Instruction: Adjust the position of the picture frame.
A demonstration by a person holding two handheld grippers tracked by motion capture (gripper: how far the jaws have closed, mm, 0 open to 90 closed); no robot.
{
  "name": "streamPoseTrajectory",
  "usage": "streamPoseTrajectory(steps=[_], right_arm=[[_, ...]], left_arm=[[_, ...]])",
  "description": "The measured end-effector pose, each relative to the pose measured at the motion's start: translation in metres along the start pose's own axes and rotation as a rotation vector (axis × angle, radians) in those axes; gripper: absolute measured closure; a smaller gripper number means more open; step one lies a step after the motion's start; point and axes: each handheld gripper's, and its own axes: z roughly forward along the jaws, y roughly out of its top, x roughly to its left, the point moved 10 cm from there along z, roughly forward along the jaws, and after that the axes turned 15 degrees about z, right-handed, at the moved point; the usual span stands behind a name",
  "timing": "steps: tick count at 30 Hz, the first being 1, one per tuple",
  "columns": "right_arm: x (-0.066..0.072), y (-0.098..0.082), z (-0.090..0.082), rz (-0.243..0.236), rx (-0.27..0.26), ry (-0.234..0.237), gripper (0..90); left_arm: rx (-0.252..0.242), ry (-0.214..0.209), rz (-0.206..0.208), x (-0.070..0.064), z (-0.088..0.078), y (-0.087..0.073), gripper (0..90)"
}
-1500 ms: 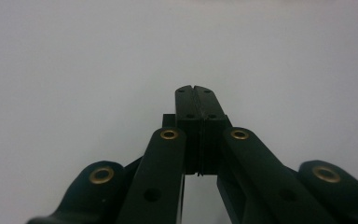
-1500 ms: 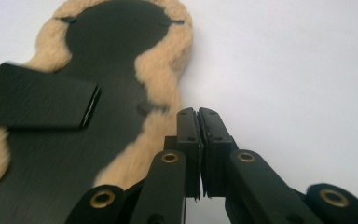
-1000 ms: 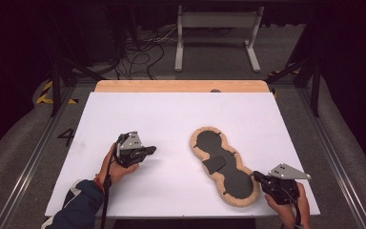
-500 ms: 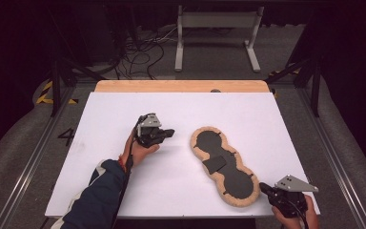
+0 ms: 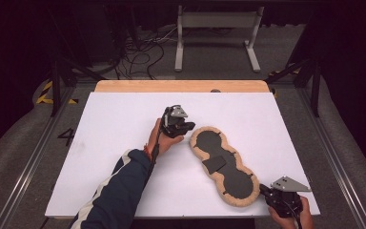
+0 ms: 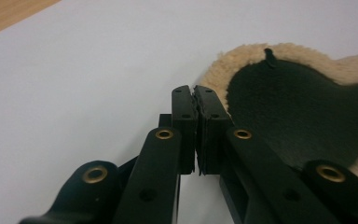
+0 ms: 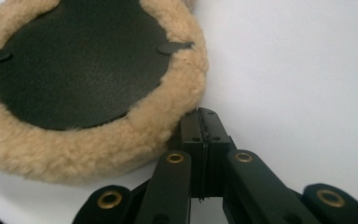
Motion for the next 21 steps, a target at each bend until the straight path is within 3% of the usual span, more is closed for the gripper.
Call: streamPoseTrajectory(steps=[4, 7, 9, 10, 12, 13, 14, 17, 19, 21], right_arm=[[0.0, 0.003, 0.004, 0.007, -0.005, 0.022, 90.0], [0.001, 0.006, 0.007, 0.008, -0.003, 0.042, 90.0], [0.001, 0.007, 0.008, -0.003, -0.003, 0.034, 90.0], [0.001, 0.007, 0.008, -0.005, -0.002, 0.031, 90.0], [0.002, 0.007, 0.008, 0.0, -0.004, 0.031, 90.0], [0.002, 0.007, 0.008, 0.0, -0.004, 0.031, 90.0], [0.002, 0.01, 0.012, 0.045, -0.008, 0.03, 90.0], [0.004, 0.013, 0.016, 0.014, -0.008, 0.012, 90.0], [0.006, 0.014, 0.016, -0.027, -0.005, -0.009, 90.0], [0.004, 0.012, 0.012, -0.05, 0.007, -0.026, 83.9]], left_arm=[[0.038, 0.005, -0.025, 0.004, 0.017, 0.0, 87.5], [0.092, 0.017, -0.003, 0.008, 0.029, -0.002, 86.1], [0.105, -0.03, -0.019, 0.005, 0.037, -0.004, 84.8], [0.108, -0.03, -0.005, 0.005, 0.038, -0.004, 87.0], [0.097, -0.068, -0.017, 0.004, 0.037, -0.006, 89.0], [0.097, -0.068, -0.017, 0.004, 0.037, -0.006, 89.4], [0.097, -0.076, -0.017, 0.003, 0.036, -0.006, 89.8], [0.144, -0.085, 0.043, 0.0, 0.03, -0.009, 90.0], [0.176, -0.084, 0.114, -0.001, 0.025, -0.013, 90.0], [0.196, -0.078, 0.138, -0.003, 0.019, -0.016, 90.0]])
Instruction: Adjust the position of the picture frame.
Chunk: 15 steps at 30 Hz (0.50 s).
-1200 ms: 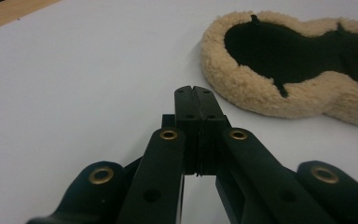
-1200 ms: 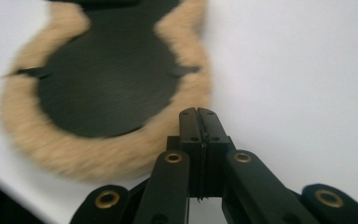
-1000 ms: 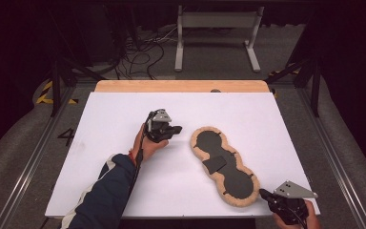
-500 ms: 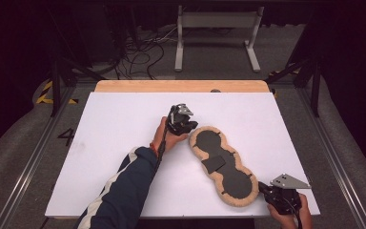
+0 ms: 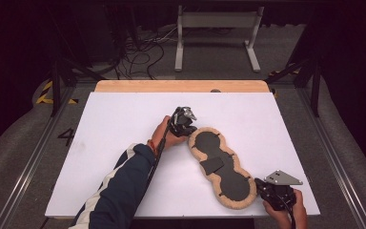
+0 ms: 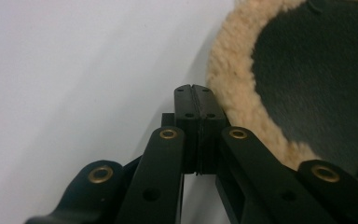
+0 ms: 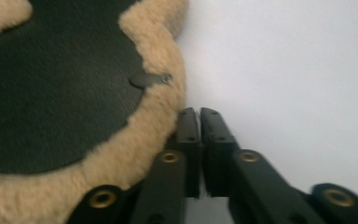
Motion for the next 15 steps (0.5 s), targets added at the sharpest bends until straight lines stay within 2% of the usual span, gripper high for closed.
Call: streamPoseTrajectory(steps=[3, 4, 6, 9, 12, 13, 14, 15], right_arm=[[-0.003, -0.005, -0.008, 0.002, 0.01, 0.01, 84.6], [-0.004, -0.008, -0.012, 0.02, 0.016, 0.022, 86.5], [-0.002, -0.012, -0.02, 0.028, 0.022, 0.04, 89.2], [0.008, -0.016, -0.031, -0.007, 0.021, 0.084, 90.0], [0.021, -0.024, -0.036, -0.026, 0.04, 0.133, 90.0], [0.023, -0.026, -0.036, -0.04, 0.045, 0.13, 90.0], [0.026, -0.028, -0.037, -0.051, 0.053, 0.147, 90.0], [0.03, -0.03, -0.04, -0.051, 0.06, 0.186, 90.0]], left_arm=[[-0.002, 0.006, 0.009, -0.001, -0.002, -0.002, 88.4], [-0.009, 0.01, -0.005, 0.0, -0.002, -0.003, 88.4], [-0.027, 0.047, -0.04, 0.007, -0.003, -0.004, 84.1], [-0.075, 0.067, -0.093, 0.012, -0.005, 0.0, 83.6], [-0.11, 0.082, -0.112, 0.017, -0.004, 0.006, 83.8], [-0.122, 0.074, -0.127, 0.018, -0.004, 0.008, 83.5], [-0.141, 0.071, -0.144, 0.019, -0.003, 0.012, 82.4], [-0.143, 0.069, -0.158, 0.019, -0.002, 0.013, 82.0]])
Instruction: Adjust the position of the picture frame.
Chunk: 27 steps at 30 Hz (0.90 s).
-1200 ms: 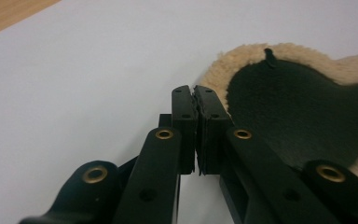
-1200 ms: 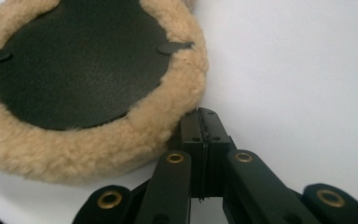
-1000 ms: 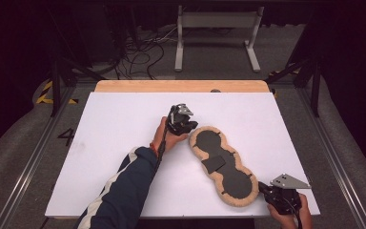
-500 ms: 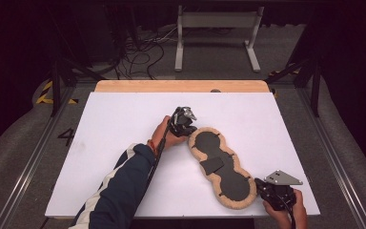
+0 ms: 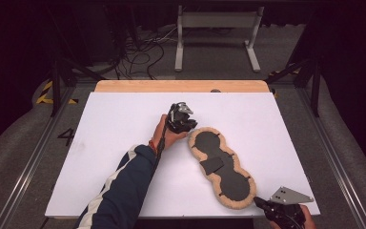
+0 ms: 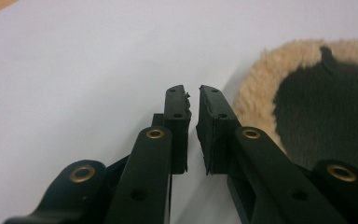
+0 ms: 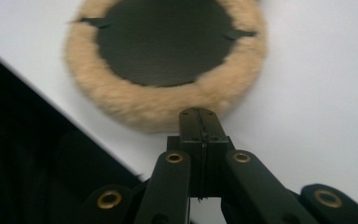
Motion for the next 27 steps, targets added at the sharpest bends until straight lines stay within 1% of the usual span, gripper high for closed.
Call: streamPoseTrajectory(steps=[1, 2, 3, 4, 5, 6, 7, 8, 9, 10, 11, 13, 14, 15, 16, 18, 19, 20, 21, 22, 23, 25, 26, 27], right_arm=[[0.001, -0.001, -0.001, -0.007, 0.003, 0.004, 90.0], [0.003, -0.002, -0.001, -0.013, 0.006, 0.01, 90.0], [0.005, -0.004, -0.001, -0.017, 0.015, 0.032, 90.0], [0.007, -0.006, 0.003, -0.033, 0.028, 0.026, 90.0], [0.007, -0.007, 0.005, -0.037, 0.033, 0.024, 90.0], [0.007, -0.006, 0.005, -0.041, 0.033, 0.026, 90.0], [0.007, -0.006, 0.005, -0.041, 0.033, 0.026, 90.0], [0.006, -0.005, 0.005, -0.034, 0.028, 0.03, 90.0], [0.004, -0.005, 0.005, -0.03, 0.025, 0.03, 90.0], [0.004, -0.005, 0.005, -0.027, 0.024, 0.03, 90.0], [0.004, -0.005, 0.005, -0.027, 0.023, 0.023, 90.0], [0.003, -0.004, 0.005, -0.02, 0.018, 0.006, 90.0], [0.002, -0.004, 0.005, -0.017, 0.016, -0.006, 90.0], [0.002, -0.004, 0.006, -0.015, 0.013, -0.013, 90.0], [-0.001, -0.003, 0.006, -0.006, 0.009, -0.028, 90.0], [-0.007, -0.002, 0.008, 0.005, 0.0, -0.068, 90.0], [-0.009, -0.001, 0.009, 0.011, 0.001, -0.076, 90.0], [-0.011, 0.0, 0.011, 0.013, 0.004, -0.082, 90.0], [-0.013, 0.002, 0.012, 0.025, 0.001, -0.076, 90.0], [-0.014, 0.003, 0.013, 0.03, -0.001, -0.077, 90.0], [-0.015, 0.004, 0.014, 0.036, -0.004, -0.08, 90.0], [-0.015, 0.006, 0.016, 0.038, -0.006, -0.096, 90.0], [-0.015, 0.007, 0.017, 0.041, -0.009, -0.1, 90.0], [-0.015, 0.007, 0.017, 0.041, -0.009, -0.1, 90.0]], left_arm=[[-0.011, -0.016, -0.006, -0.002, 0.002, 0.002, 82.0], [-0.008, -0.026, -0.003, -0.004, 0.004, 0.004, 81.3], [-0.005, -0.038, 0.013, -0.008, 0.008, 0.005, 80.9], [0.0, -0.045, 0.015, -0.01, 0.01, 0.006, 80.6], [0.018, -0.038, 0.034, -0.011, 0.012, 0.005, 83.6], [0.018, -0.038, 0.034, -0.011, 0.012, 0.005, 84.7], [0.043, -0.035, 0.051, -0.012, 0.013, 0.003, 84.7], [0.046, -0.04, 0.069, -0.013, 0.014, 0.003, 85.8], [0.054, -0.048, 0.073, -0.014, 0.014, 0.003, 88.7], [0.073, -0.057, 0.096, -0.013, 0.013, 0.002, 89.7], [0.09, -0.062, 0.115, -0.013, 0.012, 0.002, 89.8], [0.107, -0.063, 0.136, -0.013, 0.011, 0.002, 90.0], [0.106, -0.067, 0.134, -0.013, 0.01, 0.001, 90.0], [0.099, -0.078, 0.12, -0.012, 0.009, -0.001, 90.0], [0.096, -0.08, 0.118, -0.012, 0.007, -0.003, 90.0], [0.076, -0.103, 0.107, -0.012, 0.003, -0.008, 90.0], [0.07, -0.112, 0.098, -0.012, 0.001, -0.01, 90.0], [0.065, -0.115, 0.083, -0.011, -0.003, -0.013, 90.0], [0.057, -0.109, 0.058, -0.011, -0.005, -0.016, 89.9], [0.052, -0.109, 0.049, -0.01, -0.008, -0.02, 89.9], [0.043, -0.112, 0.023, -0.011, -0.011, -0.023, 89.9], [0.032, -0.117, 0.008, -0.01, -0.017, -0.029, 89.9], [0.035, -0.127, -0.003, -0.011, -0.022, -0.036, 89.9], [0.035, -0.127, -0.003, -0.011, -0.022, -0.036, 89.9]])
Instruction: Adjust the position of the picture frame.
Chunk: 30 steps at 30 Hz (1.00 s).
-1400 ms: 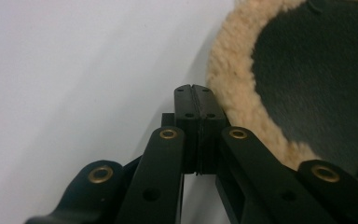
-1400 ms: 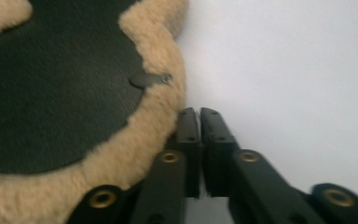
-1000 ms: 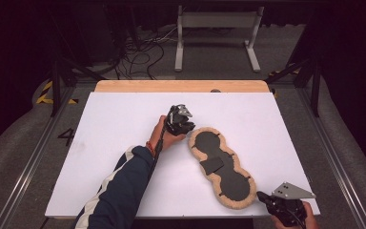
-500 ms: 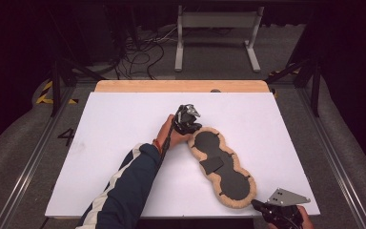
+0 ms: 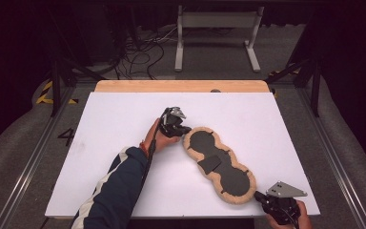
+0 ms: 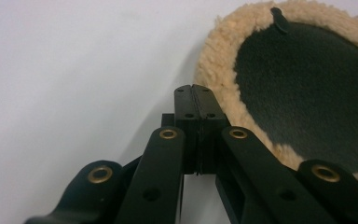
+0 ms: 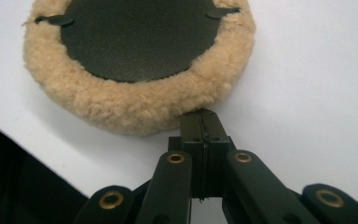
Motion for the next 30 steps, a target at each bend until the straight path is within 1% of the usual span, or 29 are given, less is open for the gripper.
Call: streamPoseTrajectory(steps=[1, 3, 4, 6, 8, 10, 11, 15, 16, 17, 18, 19, 20, 21, 22, 23, 24, 25, 26, 27, 28, 29, 30], right_arm=[[-0.001, 0.002, 0.002, 0.018, -0.003, -0.003, 90.0], [0.0, 0.004, 0.004, 0.02, -0.006, 0.0, 90.0], [0.0, 0.006, 0.005, 0.019, -0.004, 0.004, 90.0], [0.0, 0.008, 0.008, 0.02, -0.003, 0.004, 90.0], [-0.001, 0.011, 0.01, 0.03, -0.005, 0.001, 90.0], [-0.001, 0.012, 0.011, 0.03, -0.004, 0.001, 90.0], [-0.002, 0.015, 0.014, 0.041, -0.01, 0.0, 90.0], [-0.003, 0.019, 0.017, 0.036, -0.016, -0.006, 90.0], [-0.003, 0.021, 0.019, 0.035, -0.017, 0.001, 90.0], [-0.002, 0.023, 0.021, 0.035, -0.018, 0.011, 90.0], [-0.001, 0.025, 0.023, 0.037, -0.021, 0.023, 90.0], [0.0, 0.026, 0.024, 0.039, -0.023, 0.03, 90.0], [0.001, 0.028, 0.026, 0.027, -0.024, 0.026, 90.0], [0.001, 0.029, 0.027, 0.021, -0.026, 0.018, 90.0], [0.001, 0.029, 0.028, 0.021, -0.025, 0.016, 90.0], [0.001, 0.03, 0.028, 0.021, -0.027, 0.016, 90.0], [0.001, 0.031, 0.029, 0.027, -0.032, 0.015, 90.0], [0.0, 0.031, 0.029, 0.031, -0.032, 0.016, 90.0], [0.0, 0.032, 0.03, 0.03, -0.031, 0.016, 90.0], [0.0, 0.032, 0.03, 0.024, -0.026, 0.012, 90.0], [0.001, 0.033, 0.028, 0.019, -0.028, 0.009, 90.0], [0.002, 0.033, 0.025, 0.012, -0.028, 0.017, 90.0], [0.002, 0.033, 0.025, 0.012, -0.028, 0.017, 90.0]], left_arm=[[0.01, 0.006, 0.008, -0.001, -0.002, -0.006, 89.9], [-0.001, -0.002, -0.019, -0.002, -0.007, -0.011, 89.9], [-0.001, -0.002, -0.019, -0.002, -0.007, -0.011, 89.9], [-0.009, -0.003, -0.035, -0.002, -0.013, -0.017, 90.0], [-0.014, 0.005, -0.029, -0.002, -0.016, -0.02, 90.0], [-0.014, 0.001, -0.035, -0.003, -0.018, -0.022, 90.0], [-0.018, -0.001, -0.029, -0.004, -0.02, -0.024, 90.0], [-0.023, -0.016, -0.035, -0.01, -0.03, -0.034, 89.8], [-0.023, -0.002, -0.028, -0.01, -0.033, -0.036, 88.6], [-0.018, 0.024, -0.029, -0.007, -0.035, -0.039, 84.2], [-0.016, 0.027, -0.034, -0.006, -0.037, -0.04, 81.0], [-0.021, 0.053, -0.025, -0.003, -0.041, -0.04, 80.4], [-0.026, 0.082, -0.011, 0.002, -0.043, -0.038, 80.3], [-0.038, 0.102, -0.016, 0.005, -0.045, -0.036, 81.2], [-0.045, 0.116, -0.009, 0.008, -0.045, -0.032, 81.8], [-0.056, 0.139, 0.001, 0.012, -0.046, -0.027, 82.2], [-0.069, 0.159, 0.002, 0.016, -0.045, -0.022, 82.5], [-0.074, 0.174, 0.001, 0.019, -0.045, -0.018, 82.5], [-0.08, 0.189, -0.011, 0.022, -0.043, -0.014, 82.3], [-0.085, 0.194, -0.023, 0.025, -0.041, -0.009, 81.9], [-0.083, 0.196, -0.015, 0.027, -0.038, -0.005, 81.7], [-0.067, 0.201, -0.006, 0.029, -0.033, 0.0, 81.0], [-0.067, 0.201, -0.006, 0.029, -0.033, 0.0, 80.0]])
